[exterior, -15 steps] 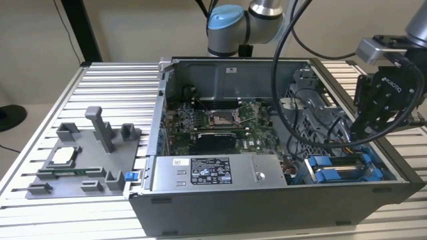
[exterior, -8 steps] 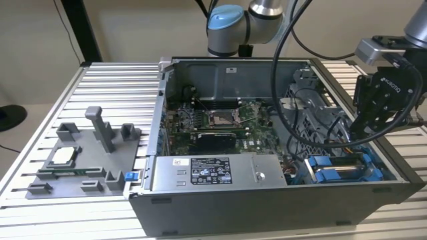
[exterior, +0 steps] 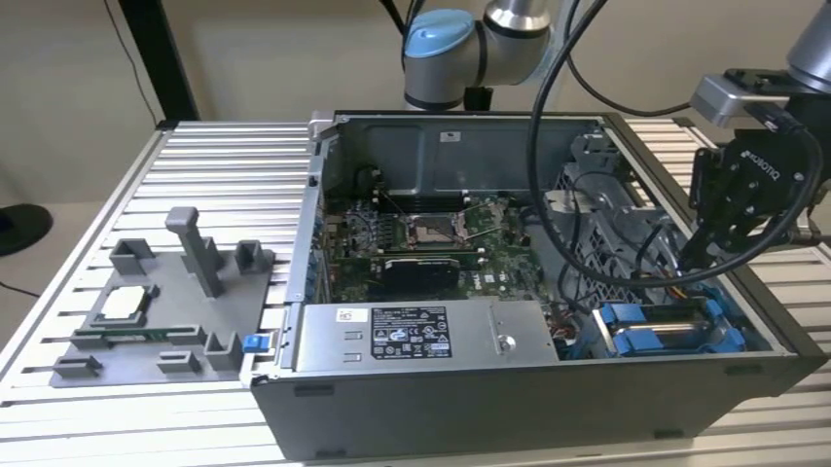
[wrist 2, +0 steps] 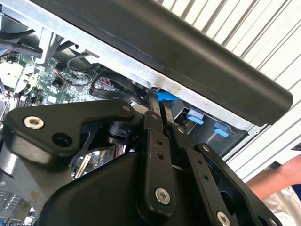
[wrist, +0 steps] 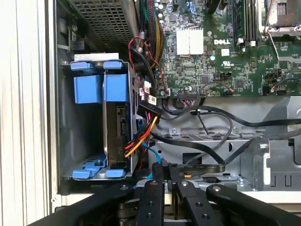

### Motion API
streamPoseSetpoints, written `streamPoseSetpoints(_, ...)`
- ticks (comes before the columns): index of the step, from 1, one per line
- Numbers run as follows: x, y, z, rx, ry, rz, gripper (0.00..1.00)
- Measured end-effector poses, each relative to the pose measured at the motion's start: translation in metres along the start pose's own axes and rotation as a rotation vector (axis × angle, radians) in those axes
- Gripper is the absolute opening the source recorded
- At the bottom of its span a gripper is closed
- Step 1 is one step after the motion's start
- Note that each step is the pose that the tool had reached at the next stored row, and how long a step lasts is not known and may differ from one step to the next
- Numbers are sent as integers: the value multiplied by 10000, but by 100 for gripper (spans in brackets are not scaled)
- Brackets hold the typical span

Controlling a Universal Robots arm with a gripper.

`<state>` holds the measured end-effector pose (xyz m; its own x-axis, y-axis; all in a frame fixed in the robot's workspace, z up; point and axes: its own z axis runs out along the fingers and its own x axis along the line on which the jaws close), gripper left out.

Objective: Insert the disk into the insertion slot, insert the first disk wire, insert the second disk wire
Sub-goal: 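Insert the second disk wire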

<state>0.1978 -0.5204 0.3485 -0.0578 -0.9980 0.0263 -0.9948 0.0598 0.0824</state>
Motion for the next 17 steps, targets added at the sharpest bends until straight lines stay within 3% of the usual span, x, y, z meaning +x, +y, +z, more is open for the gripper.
streamPoseSetpoints(9,33,42,-12,4,-17,-2,0)
streamPoseSetpoints(17,83,107,-78,63,-107,-8,0)
